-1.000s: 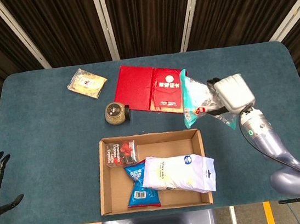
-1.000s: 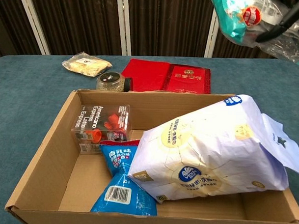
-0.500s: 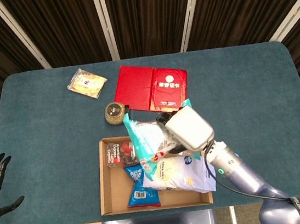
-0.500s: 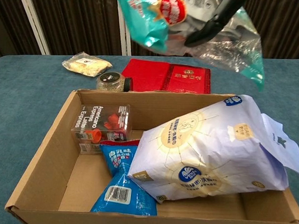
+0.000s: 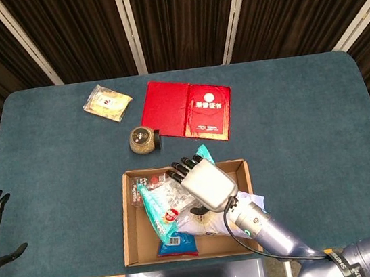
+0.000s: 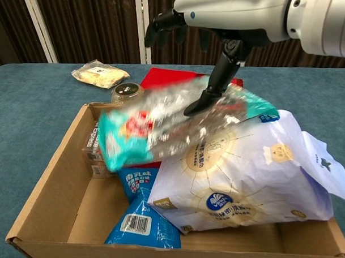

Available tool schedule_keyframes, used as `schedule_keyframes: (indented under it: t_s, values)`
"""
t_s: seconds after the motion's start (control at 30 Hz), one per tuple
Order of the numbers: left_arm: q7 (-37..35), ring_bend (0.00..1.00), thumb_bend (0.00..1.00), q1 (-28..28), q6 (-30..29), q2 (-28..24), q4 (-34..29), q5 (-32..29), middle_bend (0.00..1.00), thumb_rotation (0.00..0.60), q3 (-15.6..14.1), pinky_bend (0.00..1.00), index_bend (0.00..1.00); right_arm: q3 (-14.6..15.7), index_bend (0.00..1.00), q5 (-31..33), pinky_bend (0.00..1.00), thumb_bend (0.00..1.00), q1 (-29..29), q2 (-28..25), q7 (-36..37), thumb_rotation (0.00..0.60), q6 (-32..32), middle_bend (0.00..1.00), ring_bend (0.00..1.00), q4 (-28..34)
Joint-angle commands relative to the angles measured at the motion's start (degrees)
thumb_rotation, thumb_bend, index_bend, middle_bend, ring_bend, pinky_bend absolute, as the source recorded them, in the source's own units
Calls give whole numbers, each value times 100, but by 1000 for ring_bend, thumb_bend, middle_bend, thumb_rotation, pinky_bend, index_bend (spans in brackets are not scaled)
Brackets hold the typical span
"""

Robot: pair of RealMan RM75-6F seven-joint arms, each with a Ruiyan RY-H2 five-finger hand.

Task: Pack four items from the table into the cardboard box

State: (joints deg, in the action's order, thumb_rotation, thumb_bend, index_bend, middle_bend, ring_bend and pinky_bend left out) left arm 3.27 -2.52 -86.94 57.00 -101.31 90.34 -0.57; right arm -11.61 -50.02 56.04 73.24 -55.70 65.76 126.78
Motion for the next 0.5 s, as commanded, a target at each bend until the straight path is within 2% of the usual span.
schedule_keyframes:
  t_s: [0.03,0.3,0.5]
  values:
    - [-1,0,32,-7,5,4,1,5,0,600,4,0,0,2,50,141,231,42,70,-4,-125,600,93,57,82,71]
    - [31,0,32,-23,30,26,-6,28,0,600,-6,0,0,-15,37,270,189,35,127,-188,-397,600,441,42,68,283]
    - [2,0,31,-6,-17,20,-10,48,0,600,-3,0,0,-11,37,63,172,34,-148,-623,-307,600,936,42,68,318]
